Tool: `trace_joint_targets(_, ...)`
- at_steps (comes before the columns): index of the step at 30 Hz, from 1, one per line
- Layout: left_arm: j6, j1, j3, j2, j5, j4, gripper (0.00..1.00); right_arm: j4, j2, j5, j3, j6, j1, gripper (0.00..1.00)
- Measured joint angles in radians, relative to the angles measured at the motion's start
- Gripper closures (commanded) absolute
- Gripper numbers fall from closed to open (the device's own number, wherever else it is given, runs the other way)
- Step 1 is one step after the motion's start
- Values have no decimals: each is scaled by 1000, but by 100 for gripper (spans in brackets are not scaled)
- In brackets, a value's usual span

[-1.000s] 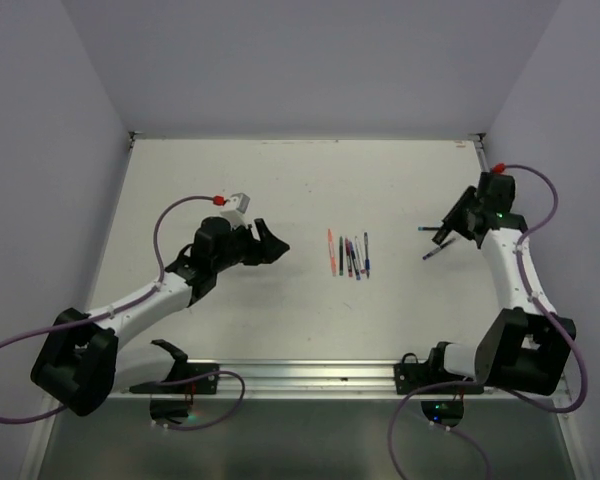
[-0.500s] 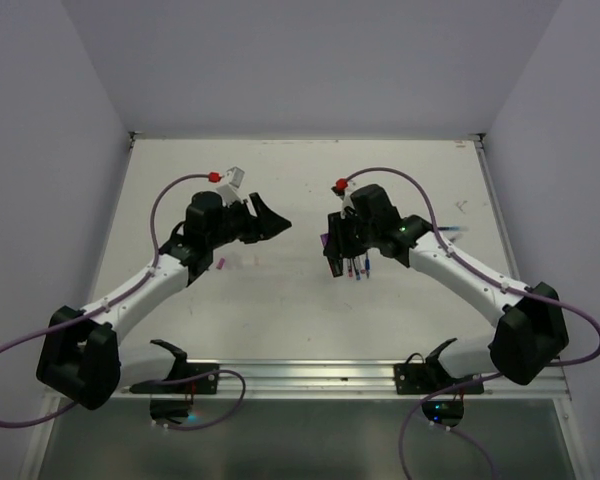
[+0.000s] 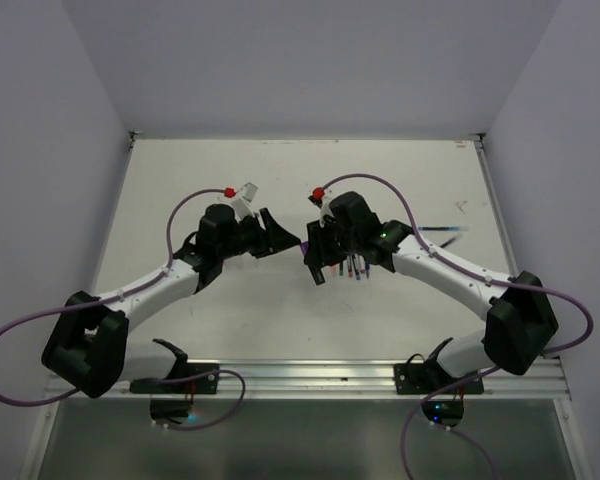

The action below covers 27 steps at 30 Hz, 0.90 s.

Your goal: Open the pen caps

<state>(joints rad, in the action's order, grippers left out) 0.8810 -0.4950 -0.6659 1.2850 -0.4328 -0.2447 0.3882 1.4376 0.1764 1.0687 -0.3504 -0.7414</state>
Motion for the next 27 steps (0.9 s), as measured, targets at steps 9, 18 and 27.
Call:
trace_joint_targets(9,71,-12,28,56,-29,-107,48,-41,18,8,16,-15,-15,100)
trace_joint_targets(18,112,-25,38,93,-47,-182,61,-68,42,29,16,-20,-20,100)
trace_joint_targets(27,123,-37,56,98,-40,-201,100,-82,42,29,16,-27,-20,99)
